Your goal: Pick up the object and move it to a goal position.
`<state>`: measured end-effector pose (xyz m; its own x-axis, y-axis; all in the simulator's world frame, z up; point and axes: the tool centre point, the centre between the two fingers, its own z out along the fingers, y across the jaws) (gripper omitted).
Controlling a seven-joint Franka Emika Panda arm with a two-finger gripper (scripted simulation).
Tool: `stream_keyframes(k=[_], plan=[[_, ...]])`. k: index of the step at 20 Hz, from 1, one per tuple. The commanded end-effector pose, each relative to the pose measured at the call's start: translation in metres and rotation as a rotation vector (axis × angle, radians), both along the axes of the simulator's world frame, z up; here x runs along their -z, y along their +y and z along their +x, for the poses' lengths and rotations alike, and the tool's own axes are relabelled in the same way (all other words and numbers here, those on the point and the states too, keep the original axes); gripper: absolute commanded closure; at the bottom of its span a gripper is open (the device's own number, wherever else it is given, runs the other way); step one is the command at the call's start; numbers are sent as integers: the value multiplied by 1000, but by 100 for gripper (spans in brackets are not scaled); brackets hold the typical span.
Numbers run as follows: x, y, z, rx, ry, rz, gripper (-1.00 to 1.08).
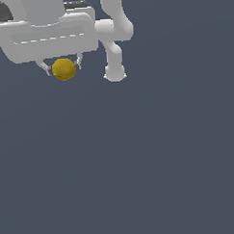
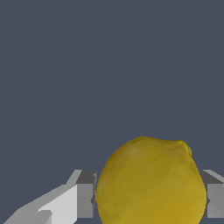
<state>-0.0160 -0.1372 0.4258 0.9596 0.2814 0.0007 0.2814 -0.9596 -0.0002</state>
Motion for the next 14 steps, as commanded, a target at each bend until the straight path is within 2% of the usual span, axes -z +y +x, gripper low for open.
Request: stream_keyframes(k=[1,14], plan=[[-16,-2,3,0,0,0,108],[-51,-7,12,0,0,0,108]])
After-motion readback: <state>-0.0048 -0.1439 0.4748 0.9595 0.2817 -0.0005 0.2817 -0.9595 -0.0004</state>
